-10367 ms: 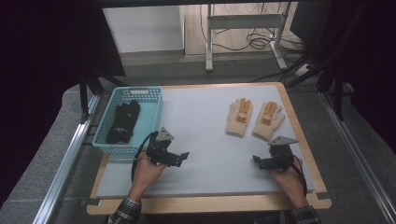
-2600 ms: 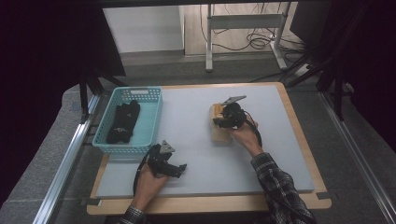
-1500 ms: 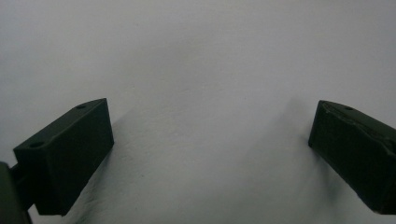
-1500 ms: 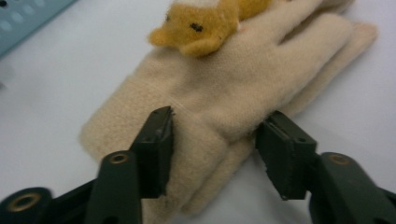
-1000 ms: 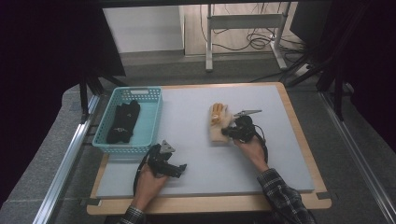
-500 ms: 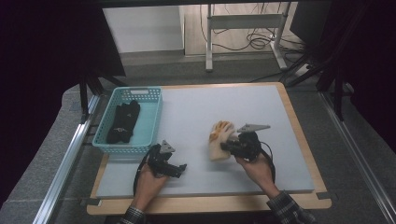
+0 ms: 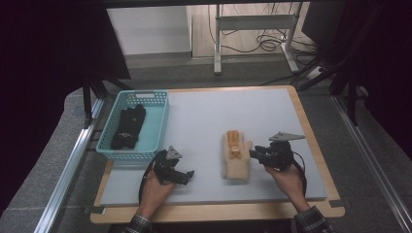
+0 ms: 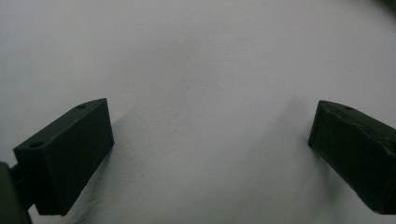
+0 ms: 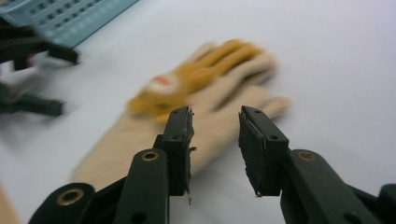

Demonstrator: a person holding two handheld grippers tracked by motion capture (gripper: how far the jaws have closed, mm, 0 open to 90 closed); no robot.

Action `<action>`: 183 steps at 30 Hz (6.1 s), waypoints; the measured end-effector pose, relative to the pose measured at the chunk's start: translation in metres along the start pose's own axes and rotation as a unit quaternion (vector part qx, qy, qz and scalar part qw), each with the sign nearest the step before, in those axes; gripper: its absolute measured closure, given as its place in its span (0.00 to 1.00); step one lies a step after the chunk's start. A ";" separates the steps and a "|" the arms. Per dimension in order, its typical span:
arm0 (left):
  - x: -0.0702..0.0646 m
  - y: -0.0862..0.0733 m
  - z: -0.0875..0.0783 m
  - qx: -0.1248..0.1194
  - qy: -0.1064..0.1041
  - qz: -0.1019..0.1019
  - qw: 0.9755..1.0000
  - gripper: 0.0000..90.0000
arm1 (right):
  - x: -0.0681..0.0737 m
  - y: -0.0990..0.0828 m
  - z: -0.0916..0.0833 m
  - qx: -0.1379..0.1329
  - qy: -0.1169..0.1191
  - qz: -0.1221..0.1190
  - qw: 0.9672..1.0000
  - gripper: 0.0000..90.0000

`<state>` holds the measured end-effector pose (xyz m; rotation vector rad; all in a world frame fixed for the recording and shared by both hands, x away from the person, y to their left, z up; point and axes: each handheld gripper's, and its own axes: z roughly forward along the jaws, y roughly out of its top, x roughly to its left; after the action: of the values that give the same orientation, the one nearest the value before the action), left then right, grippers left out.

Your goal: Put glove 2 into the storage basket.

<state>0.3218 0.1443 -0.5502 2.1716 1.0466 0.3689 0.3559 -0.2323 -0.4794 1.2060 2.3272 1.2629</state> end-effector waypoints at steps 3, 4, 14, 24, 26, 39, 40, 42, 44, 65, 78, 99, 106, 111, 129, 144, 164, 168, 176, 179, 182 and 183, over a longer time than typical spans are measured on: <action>0.000 0.000 0.000 0.000 0.000 0.000 1.000 0.00 | -0.011 0.005 0.005 0.000 -0.008 0.009 1.000 0.69; 0.000 0.000 0.000 0.000 0.000 0.000 1.000 0.00 | -0.013 0.006 0.008 0.001 -0.010 0.008 1.000 0.69; 0.000 0.000 0.000 0.000 0.000 0.002 1.000 0.00 | 0.018 0.019 0.034 0.009 0.059 -0.069 0.996 0.48; 0.000 0.000 0.000 -0.001 0.000 -0.002 1.000 0.00 | 0.046 0.016 0.057 0.053 0.011 -0.180 0.982 0.66; 0.000 0.000 0.000 0.000 0.000 0.000 1.000 0.00 | 0.047 0.019 0.052 0.034 0.000 -0.159 0.987 0.67; 0.000 0.000 0.000 0.000 0.000 0.002 1.000 0.00 | 0.046 0.021 0.062 0.072 0.000 -0.129 0.989 0.64; 0.000 0.000 0.000 0.000 0.000 0.002 1.000 0.00 | 0.044 0.021 0.061 0.077 0.003 -0.126 0.989 0.62; 0.000 0.000 0.000 0.000 0.001 0.003 1.000 0.00 | 0.042 0.022 0.058 0.072 0.004 -0.128 0.989 0.52; 0.000 0.000 0.000 0.000 0.000 0.002 1.000 0.00 | 0.039 0.025 0.049 0.047 0.004 -0.122 0.991 0.46; 0.001 0.000 0.000 0.000 -0.001 -0.001 1.000 0.00 | 0.023 -0.034 0.042 0.072 0.045 -0.112 0.990 0.96; 0.001 -0.005 -0.006 -0.001 -0.004 0.012 1.000 0.02 | 0.052 -0.022 0.072 0.065 0.060 -0.132 0.987 0.93; 0.002 -0.005 -0.005 0.000 -0.006 0.008 1.000 0.01 | 0.063 -0.016 0.080 0.058 0.054 -0.148 0.986 0.81; 0.002 -0.006 -0.005 -0.001 -0.007 0.007 1.000 0.01 | 0.050 -0.016 0.061 0.050 0.032 -0.143 0.988 0.74; 0.002 -0.006 -0.005 -0.001 -0.007 0.007 1.000 0.01 | 0.031 -0.019 0.046 0.042 0.011 -0.126 0.991 0.64; 0.002 -0.006 -0.005 0.000 -0.008 0.007 1.000 0.01 | -0.044 -0.043 -0.002 0.023 -0.115 -0.062 0.991 0.21; 0.002 -0.006 -0.005 -0.001 -0.010 0.004 1.000 0.01 | -0.057 -0.050 0.002 0.043 -0.117 -0.046 0.991 0.17; -0.009 0.026 -0.006 -0.002 -0.054 0.024 0.998 0.02 | -0.056 -0.051 0.002 0.042 -0.122 -0.048 0.991 0.16; -0.017 0.043 -0.001 0.000 -0.058 0.036 0.998 0.02 | -0.056 -0.051 0.002 0.042 -0.122 -0.048 0.991 0.16; -0.032 0.075 0.016 0.009 -0.068 0.064 0.996 0.01 | -0.056 -0.051 0.002 0.042 -0.121 -0.048 0.991 0.16; -0.036 0.087 0.026 0.017 -0.069 0.069 0.995 0.01 | -0.056 -0.051 0.002 0.041 -0.121 -0.048 0.991 0.16; -0.039 0.098 0.037 0.024 -0.072 0.067 0.995 0.01 | -0.057 -0.051 0.002 0.041 -0.121 -0.048 0.991 0.16; -0.040 0.101 0.040 0.027 -0.074 0.068 0.995 0.00 | -0.056 -0.051 0.002 0.041 -0.121 -0.048 0.991 0.16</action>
<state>0.3759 0.0507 -0.5080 2.2871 0.8402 0.2394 0.3646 -0.2883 -0.5302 1.1842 2.2480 0.9393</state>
